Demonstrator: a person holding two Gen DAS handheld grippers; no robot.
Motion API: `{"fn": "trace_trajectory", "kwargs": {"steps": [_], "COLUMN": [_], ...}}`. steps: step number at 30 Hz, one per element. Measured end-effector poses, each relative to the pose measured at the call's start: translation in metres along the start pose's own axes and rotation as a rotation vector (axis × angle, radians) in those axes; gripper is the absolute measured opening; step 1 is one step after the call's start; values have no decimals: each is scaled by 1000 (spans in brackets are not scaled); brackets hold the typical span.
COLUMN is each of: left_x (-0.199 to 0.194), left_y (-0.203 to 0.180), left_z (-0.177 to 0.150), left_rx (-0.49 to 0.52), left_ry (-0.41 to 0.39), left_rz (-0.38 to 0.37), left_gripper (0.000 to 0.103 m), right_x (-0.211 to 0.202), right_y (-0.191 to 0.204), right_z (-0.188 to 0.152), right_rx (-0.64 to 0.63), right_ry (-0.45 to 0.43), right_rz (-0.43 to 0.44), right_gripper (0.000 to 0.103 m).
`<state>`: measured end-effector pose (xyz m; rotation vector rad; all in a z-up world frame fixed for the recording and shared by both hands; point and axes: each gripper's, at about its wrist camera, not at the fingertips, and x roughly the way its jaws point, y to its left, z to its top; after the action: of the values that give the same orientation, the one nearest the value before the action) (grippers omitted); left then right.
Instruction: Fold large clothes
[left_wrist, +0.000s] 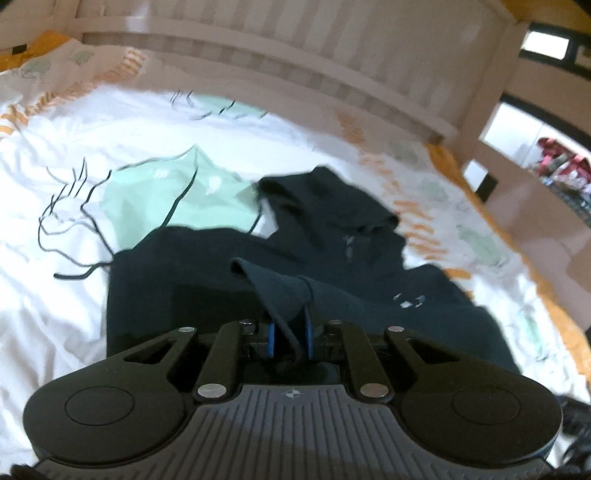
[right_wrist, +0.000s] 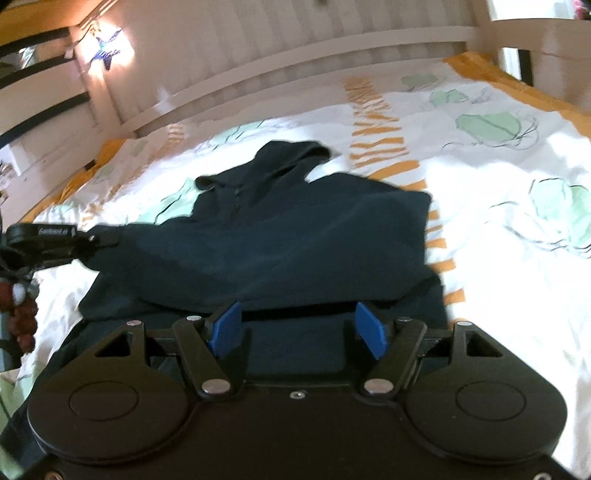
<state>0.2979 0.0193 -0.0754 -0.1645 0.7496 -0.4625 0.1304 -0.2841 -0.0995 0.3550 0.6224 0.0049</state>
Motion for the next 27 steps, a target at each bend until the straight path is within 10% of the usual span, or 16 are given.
{"fn": "trace_trajectory", "kwargs": {"steps": [9, 18, 27], "left_x": [23, 29, 30], "left_y": [14, 28, 31], "left_z": [-11, -21, -24], "left_rx": [18, -8, -10], "left_ry": [45, 59, 48], "left_rz": [64, 54, 44], "left_gripper": [16, 23, 24], "right_x": [20, 34, 24], "right_y": [-38, -20, -10], "right_z": [23, -7, 39], "right_rx": [5, -164, -102], "right_ry": [-40, 202, 1], "right_rz": [-89, -74, -61], "right_gripper": [74, 76, 76]}}
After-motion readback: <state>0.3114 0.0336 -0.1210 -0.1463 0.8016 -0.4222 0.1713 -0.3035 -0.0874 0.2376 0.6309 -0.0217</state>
